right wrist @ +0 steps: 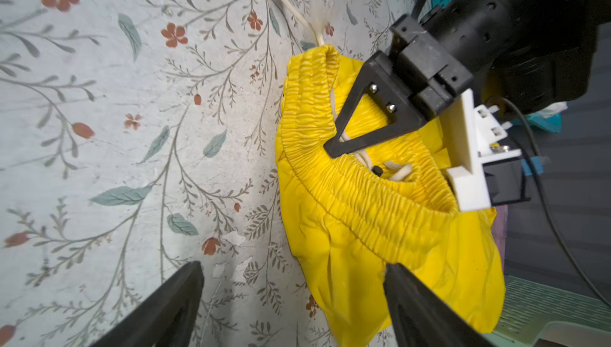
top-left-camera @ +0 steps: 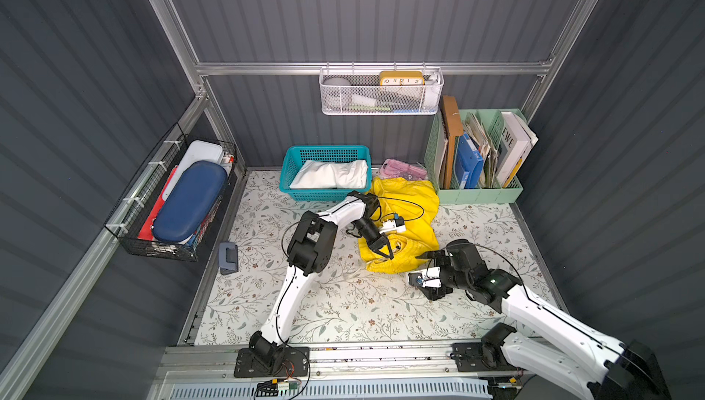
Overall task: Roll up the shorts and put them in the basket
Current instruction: Roll the shorts at the center of the board.
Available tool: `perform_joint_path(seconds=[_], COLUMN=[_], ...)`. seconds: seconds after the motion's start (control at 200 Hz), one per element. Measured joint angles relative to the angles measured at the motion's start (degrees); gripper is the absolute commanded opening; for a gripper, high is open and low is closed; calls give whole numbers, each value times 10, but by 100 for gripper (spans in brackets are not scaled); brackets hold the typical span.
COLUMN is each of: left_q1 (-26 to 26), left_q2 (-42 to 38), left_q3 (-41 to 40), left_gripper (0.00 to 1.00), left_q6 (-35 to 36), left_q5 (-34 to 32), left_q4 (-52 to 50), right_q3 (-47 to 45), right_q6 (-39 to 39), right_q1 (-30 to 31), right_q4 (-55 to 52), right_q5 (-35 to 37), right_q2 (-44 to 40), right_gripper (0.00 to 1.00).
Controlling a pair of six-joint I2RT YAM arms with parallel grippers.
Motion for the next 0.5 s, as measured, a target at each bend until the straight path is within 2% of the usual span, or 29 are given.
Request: perform_joint_path(seconds=[0.26, 0.5], left_q1=[0, 0], left_q2=[5, 5], left_q3=[5, 5], left_gripper=[1, 2], left_q6=[-8, -24], left_q5=[2, -1], left_q4=[-4, -3], right_q3=[1, 21], right_q6=[-87, -131], right_q1=[0, -9], right_q4=[106, 158], right_q5=[55, 76], right_q2=[128, 205], right_gripper=[94, 93])
